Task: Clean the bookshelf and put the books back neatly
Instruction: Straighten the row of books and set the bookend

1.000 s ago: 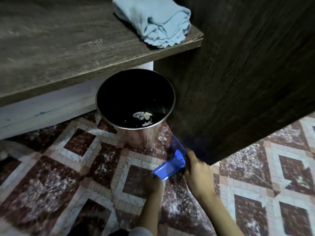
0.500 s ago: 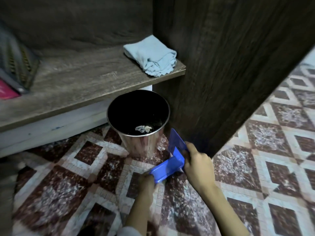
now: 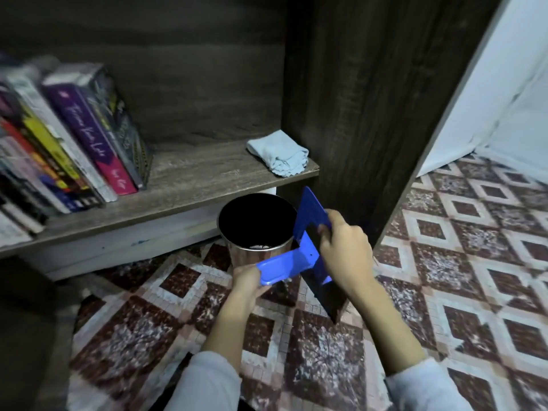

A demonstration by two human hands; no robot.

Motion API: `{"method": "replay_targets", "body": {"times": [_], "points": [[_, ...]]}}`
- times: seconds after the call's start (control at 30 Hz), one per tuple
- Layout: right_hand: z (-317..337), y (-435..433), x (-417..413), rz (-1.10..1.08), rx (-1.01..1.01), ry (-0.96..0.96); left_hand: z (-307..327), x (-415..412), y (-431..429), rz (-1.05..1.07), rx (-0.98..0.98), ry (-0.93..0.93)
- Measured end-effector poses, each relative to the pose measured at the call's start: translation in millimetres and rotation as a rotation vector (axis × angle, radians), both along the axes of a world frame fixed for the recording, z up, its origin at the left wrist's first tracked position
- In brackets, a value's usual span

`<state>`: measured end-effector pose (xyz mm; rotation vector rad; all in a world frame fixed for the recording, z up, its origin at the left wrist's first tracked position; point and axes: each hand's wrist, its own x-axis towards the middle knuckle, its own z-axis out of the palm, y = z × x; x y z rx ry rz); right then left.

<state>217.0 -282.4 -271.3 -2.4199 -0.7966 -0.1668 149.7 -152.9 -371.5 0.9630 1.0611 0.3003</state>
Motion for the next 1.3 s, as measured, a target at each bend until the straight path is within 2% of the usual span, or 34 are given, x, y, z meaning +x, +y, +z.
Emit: {"method": "replay_targets", "body": {"times": [0.3,0.43,0.57,0.73,0.97,1.07,1.13,1.23,1.3], "points": [[102.1,31.0,-10.1,0.040,0.158,-0.080,113.0,-24.7,40.7,-0.051,0.155,-0.089],[127.8,50.1,-9.8,0.061,0.233,-0.066,140.2,-35.7,60.8,-0.002,0.185,-0.154],[148.2,80.5,-11.4,0.026,0.422,-0.044,158.3,-45.4,86.5,0.118,0.173,-0.291],[147.5,129.9,-13.9,0.012,0.436,-0.058,158.1,-45.4,112.4,0.221,0.158,-0.328],[130.1,188.2,2.6,0.028,0.379,-0.044,145.4,-25.9,160.2,0.328,0.220,-0.230],[124.3,202.5,13.0,0.027,0.348,-0.041,132.6,-13.1,171.6,0.313,0.263,-0.179],[120.7,209.1,20.6,0.028,0.346,-0.038,119.6,-4.5,181.4,0.280,0.389,-0.076],[112.1,218.7,31.1,0.024,0.346,-0.029,112.1,-1.3,189.4,0.168,0.750,0.301],[107.0,225.0,35.2,0.022,0.352,-0.019,113.9,-0.9,188.3,0.124,0.894,0.401]]}}
